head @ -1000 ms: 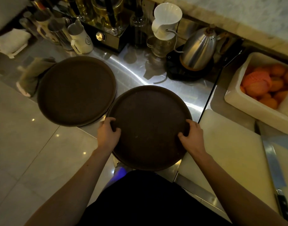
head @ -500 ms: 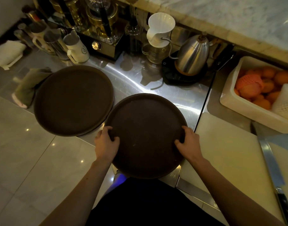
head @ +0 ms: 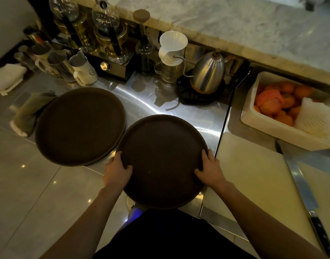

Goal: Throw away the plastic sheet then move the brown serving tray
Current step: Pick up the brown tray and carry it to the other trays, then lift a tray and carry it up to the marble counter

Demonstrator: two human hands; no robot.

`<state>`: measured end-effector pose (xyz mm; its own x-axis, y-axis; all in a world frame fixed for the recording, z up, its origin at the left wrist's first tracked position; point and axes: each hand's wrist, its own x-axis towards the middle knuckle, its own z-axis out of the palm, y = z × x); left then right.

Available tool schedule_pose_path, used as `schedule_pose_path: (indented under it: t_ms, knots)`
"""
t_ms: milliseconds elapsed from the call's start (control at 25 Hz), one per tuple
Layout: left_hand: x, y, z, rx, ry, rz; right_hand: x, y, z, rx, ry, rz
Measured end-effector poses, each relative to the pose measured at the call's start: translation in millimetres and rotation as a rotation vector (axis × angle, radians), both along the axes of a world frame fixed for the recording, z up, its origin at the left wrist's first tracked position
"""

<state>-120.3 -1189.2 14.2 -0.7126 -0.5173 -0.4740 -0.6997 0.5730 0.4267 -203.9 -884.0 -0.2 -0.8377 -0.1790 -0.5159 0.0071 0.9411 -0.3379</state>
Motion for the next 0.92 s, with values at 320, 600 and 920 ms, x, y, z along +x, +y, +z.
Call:
schedule_pose_path:
  t_ms: [320, 600, 920]
  knots:
    - [8, 5, -4, 0.024, 0.02, -0.051, 0, 4, 7, -0.019, -0.042, 0.07]
    - [20, -3, 1, 0.127, 0.145, -0.073, 2, -3, 23, -0.025, 0.031, 0.095]
    - [61, -40, 13, 0.166, 0.303, -0.229, 32, -82, 47, -0.143, 0.166, 0.145]
